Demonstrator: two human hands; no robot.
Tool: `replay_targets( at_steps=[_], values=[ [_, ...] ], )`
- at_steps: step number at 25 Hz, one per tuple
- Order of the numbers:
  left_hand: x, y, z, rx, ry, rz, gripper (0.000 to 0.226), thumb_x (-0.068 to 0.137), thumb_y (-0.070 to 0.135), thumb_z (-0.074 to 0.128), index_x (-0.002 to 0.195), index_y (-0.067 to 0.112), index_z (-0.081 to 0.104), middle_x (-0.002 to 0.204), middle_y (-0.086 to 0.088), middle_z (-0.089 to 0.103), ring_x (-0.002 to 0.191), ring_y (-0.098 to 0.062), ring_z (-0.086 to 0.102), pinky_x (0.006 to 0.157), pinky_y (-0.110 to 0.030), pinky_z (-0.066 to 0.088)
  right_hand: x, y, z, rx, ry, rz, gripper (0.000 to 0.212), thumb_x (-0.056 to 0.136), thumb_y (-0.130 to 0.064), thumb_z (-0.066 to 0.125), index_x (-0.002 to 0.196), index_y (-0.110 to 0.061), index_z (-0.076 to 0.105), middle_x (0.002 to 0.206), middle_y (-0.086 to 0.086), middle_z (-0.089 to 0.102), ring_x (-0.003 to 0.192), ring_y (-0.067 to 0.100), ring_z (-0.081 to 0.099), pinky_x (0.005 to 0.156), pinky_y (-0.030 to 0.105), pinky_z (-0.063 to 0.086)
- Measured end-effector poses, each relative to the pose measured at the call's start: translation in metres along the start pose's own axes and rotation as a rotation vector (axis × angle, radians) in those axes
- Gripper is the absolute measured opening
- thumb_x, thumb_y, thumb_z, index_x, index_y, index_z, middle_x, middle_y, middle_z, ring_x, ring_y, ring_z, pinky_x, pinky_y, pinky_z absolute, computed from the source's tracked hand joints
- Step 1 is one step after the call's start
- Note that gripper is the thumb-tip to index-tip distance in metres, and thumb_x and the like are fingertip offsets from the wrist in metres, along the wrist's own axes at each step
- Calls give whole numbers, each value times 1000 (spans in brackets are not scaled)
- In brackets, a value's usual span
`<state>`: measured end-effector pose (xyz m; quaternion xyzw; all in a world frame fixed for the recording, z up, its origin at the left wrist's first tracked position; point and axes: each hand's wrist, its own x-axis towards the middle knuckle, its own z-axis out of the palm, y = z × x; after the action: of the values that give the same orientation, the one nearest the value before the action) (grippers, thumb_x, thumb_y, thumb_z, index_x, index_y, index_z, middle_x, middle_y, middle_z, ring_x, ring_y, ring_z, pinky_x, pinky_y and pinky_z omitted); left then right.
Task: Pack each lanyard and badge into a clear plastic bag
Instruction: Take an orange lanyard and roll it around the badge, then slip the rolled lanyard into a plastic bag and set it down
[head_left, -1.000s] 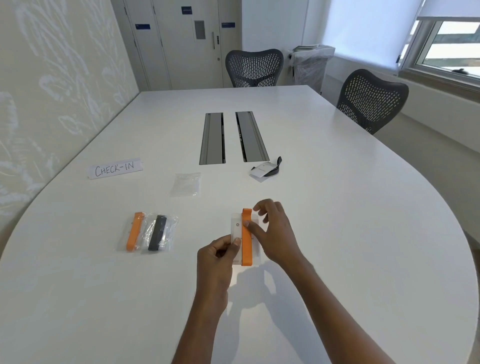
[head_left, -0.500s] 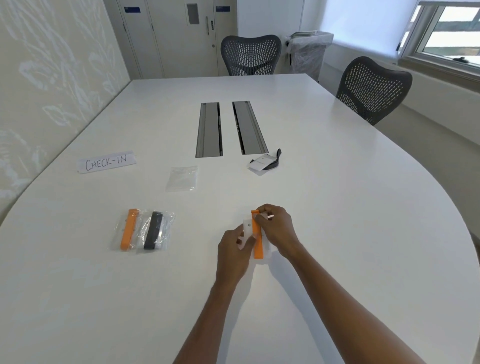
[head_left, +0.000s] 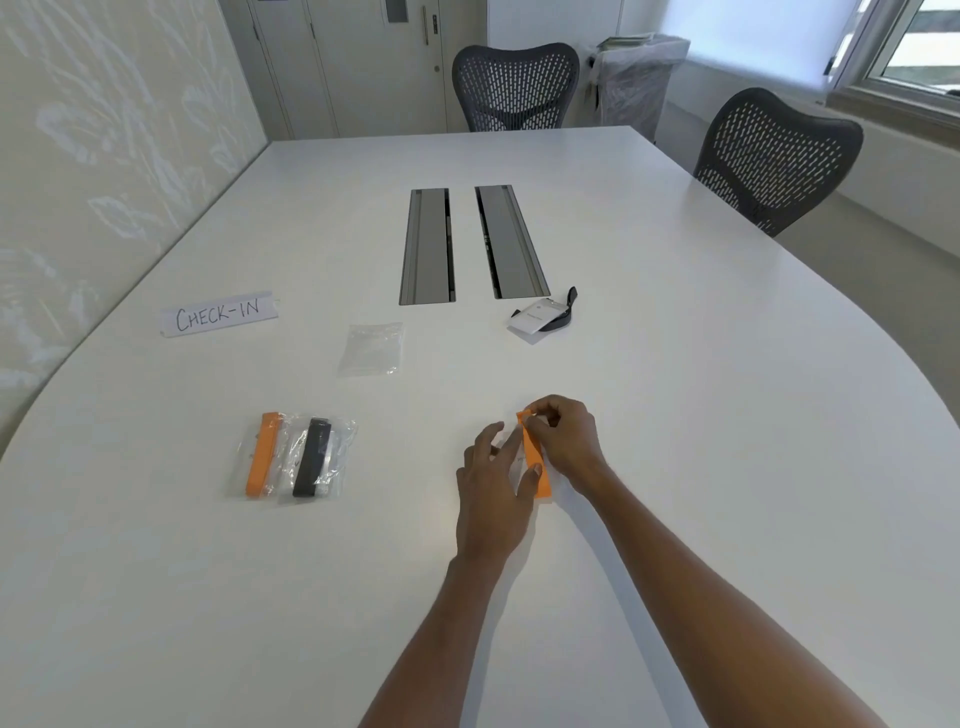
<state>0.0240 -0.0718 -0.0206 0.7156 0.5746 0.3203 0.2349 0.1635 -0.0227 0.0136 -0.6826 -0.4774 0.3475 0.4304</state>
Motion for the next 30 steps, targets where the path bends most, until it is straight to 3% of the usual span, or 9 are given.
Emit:
replay_targets(
  at_steps=[6, 9, 13, 16, 20, 23, 26, 28, 30],
  values=[
    [0, 3, -1, 50, -11, 30, 51, 98, 44, 69, 147, 32, 59, 156, 8, 53, 140, -15, 46, 102, -30, 32, -7, 13, -1, 62, 38, -84, 12, 90, -17, 77, 82, -17, 70, 77, 2, 73, 66, 11, 59, 64, 32, 50],
    [-2, 4, -4, 50, -10, 37, 52, 98, 47, 69, 147, 34, 58, 157, 11, 52, 140, -13, 44, 101, -29, 31, -18, 20, -8, 81, 26, -129, 11, 95, -14, 70, 87, -20, 74, 80, 1, 76, 72, 17, 71, 70, 34, 56],
    [-4, 8, -7, 49, -14, 56, 51, 98, 48, 68, 147, 35, 58, 157, 14, 51, 140, -12, 44, 102, -29, 33, -30, 26, -12, 148, 68, -126, 19, 97, -12, 63, 98, -23, 78, 89, -7, 79, 82, 11, 75, 71, 22, 57],
    [-6, 7, -9, 4, 7, 63, 51, 99, 47, 67, 147, 34, 59, 156, 14, 52, 139, -10, 44, 104, -28, 34, -34, 28, -12, 146, 130, -121, 24, 99, -11, 60, 113, -22, 76, 104, -12, 78, 96, 3, 72, 84, 17, 55],
    [-7, 8, -9, -216, 113, -15, 40, 102, 32, 67, 141, 20, 66, 143, 5, 63, 132, -11, 53, 113, -33, 46, -38, 33, -13, 136, 234, -136, 20, 100, -12, 61, 116, -18, 70, 111, -8, 74, 103, 0, 68, 93, 22, 54],
    [-9, 9, -11, -374, 215, -110, 24, 104, 19, 64, 127, 17, 72, 125, 4, 66, 112, -14, 64, 98, -40, 58, -42, 36, -13, 121, 319, -159, 13, 99, -12, 63, 110, -17, 67, 110, -5, 68, 104, 9, 67, 91, 23, 54],
    [2, -5, -31, -347, 290, -95, 20, 101, 8, 65, 118, 12, 74, 115, -2, 69, 97, -20, 68, 89, -44, 59, -53, 30, -13, -33, 439, -345, 8, 97, -10, 62, 98, -18, 64, 101, -5, 60, 97, 20, 61, 85, 29, 49],
    [20, -30, -54, -134, 277, -76, 24, 99, 3, 64, 121, 6, 73, 121, -10, 69, 110, -30, 66, 100, -45, 54, -65, 23, -1, -244, 398, -608, 7, 93, -9, 63, 93, -16, 63, 94, -3, 60, 90, 21, 56, 84, 33, 46],
    [35, -57, -74, 134, 224, -86, 31, 101, 5, 60, 131, 1, 69, 138, -17, 65, 130, -37, 59, 110, -46, 47, -79, 13, 27, -304, 219, -813, 6, 93, -11, 63, 92, -16, 62, 89, -2, 59, 86, 21, 56, 80, 32, 45]
  ],
)
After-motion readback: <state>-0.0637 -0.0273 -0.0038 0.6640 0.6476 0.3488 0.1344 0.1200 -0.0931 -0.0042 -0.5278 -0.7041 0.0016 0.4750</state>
